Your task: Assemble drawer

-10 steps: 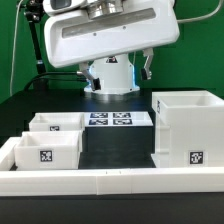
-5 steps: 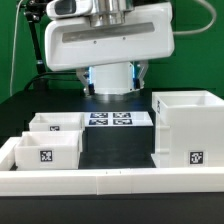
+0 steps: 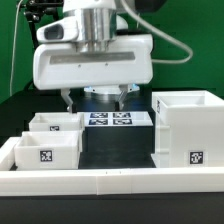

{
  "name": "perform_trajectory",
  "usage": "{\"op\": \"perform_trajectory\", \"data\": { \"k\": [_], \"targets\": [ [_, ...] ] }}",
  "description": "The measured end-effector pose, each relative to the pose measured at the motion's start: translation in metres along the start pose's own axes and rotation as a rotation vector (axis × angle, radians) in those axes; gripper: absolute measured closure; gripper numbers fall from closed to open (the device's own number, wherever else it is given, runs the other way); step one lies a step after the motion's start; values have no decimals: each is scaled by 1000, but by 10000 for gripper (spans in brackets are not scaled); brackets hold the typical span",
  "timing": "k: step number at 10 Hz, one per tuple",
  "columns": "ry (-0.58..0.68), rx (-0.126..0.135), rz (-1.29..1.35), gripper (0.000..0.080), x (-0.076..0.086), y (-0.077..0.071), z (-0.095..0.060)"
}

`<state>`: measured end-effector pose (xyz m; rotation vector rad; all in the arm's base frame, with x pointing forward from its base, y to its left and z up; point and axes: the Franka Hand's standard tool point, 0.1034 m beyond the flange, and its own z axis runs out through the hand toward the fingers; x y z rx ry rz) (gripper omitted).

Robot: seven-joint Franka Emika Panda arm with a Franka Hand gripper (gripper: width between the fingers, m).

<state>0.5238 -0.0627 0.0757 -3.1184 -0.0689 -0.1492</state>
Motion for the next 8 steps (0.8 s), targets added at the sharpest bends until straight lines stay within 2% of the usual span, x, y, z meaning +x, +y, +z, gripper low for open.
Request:
{"op": "perform_trajectory", "data": {
  "k": [6,7,8],
  "targets": [
    [-7,2,12,151,-1,-2,2],
    [-35,7,44,151,-7,-2,8],
    [-48,5,54,151,-8,4,15]
  ]
}}
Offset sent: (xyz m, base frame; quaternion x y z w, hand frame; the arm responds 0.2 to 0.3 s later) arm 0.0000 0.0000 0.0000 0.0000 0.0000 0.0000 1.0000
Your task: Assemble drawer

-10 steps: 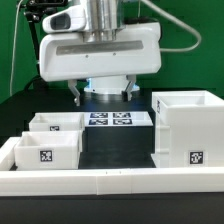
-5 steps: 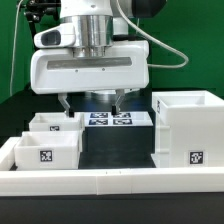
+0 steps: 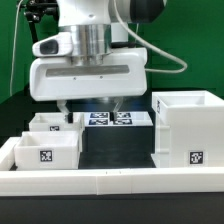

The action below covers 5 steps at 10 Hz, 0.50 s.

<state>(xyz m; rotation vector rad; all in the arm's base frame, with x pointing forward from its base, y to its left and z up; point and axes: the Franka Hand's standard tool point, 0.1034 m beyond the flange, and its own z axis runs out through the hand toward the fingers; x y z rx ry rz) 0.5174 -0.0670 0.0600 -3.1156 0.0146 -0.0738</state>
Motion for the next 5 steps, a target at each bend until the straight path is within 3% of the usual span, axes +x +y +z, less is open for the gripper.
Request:
{"op": "perform_trajectory", "data": {
  "k": [5],
  "targets": [
    [-16,-24,3,151,2,20,30]
  ]
}}
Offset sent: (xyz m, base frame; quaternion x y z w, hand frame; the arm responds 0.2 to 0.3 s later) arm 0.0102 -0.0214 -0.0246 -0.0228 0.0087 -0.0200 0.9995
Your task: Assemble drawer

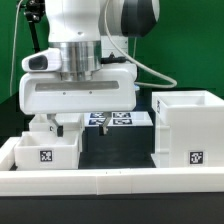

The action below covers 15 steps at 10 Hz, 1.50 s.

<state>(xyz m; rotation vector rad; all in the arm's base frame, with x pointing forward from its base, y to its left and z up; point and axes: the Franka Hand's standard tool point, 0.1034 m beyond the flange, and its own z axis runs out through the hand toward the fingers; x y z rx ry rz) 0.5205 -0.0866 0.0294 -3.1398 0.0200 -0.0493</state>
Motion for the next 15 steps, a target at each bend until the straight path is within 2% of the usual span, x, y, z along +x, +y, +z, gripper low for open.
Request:
{"op": "perform_trajectory", "data": {
  "k": [3,7,8,9,10,11,12,15],
  "targets": [
    [10,-16,-7,151,-5,-1,19],
    [16,-22,-8,151,-11,1,23],
    [17,-22,-8,279,-11,1,23],
    [17,-22,-8,279,-11,1,23],
    [17,-22,-8,413,-11,1,23],
    [17,-22,-8,596,-11,1,23],
    [17,-22,-8,722,-11,1,23],
    [17,-22,-8,758,-11,1,23]
  ]
}}
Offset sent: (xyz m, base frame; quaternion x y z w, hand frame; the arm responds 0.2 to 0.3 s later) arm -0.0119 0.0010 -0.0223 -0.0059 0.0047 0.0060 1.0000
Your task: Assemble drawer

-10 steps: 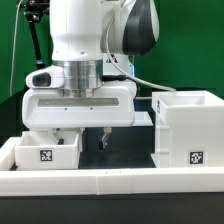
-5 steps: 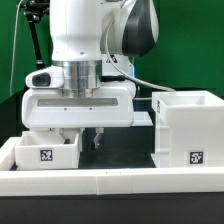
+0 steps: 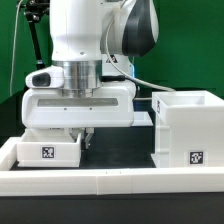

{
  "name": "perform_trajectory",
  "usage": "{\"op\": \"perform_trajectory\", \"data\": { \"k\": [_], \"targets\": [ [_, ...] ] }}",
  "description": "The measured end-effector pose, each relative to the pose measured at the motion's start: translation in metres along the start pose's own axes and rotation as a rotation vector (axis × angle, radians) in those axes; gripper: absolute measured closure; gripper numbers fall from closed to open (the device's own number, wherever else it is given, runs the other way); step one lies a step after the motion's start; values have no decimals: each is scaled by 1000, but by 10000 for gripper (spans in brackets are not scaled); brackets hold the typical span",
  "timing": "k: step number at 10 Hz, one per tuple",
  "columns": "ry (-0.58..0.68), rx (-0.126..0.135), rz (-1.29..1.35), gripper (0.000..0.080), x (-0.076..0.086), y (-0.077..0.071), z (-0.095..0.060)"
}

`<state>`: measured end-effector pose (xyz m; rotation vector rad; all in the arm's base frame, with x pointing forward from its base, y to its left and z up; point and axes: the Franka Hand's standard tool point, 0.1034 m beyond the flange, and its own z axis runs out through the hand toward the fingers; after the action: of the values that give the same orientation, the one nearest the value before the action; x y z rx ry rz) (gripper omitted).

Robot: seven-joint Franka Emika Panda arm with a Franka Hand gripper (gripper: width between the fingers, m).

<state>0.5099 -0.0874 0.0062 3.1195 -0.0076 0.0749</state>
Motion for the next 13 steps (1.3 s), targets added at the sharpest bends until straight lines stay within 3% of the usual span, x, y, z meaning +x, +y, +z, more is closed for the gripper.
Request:
{"op": "perform_trajectory", "data": {
  "k": [4,8,13],
  "targets": [
    [0,0,-4,758,1,-1,-1],
    [26,15,-68,757,14,-28,-32],
    [25,16,-72,757,14,-30,-31]
  ]
}}
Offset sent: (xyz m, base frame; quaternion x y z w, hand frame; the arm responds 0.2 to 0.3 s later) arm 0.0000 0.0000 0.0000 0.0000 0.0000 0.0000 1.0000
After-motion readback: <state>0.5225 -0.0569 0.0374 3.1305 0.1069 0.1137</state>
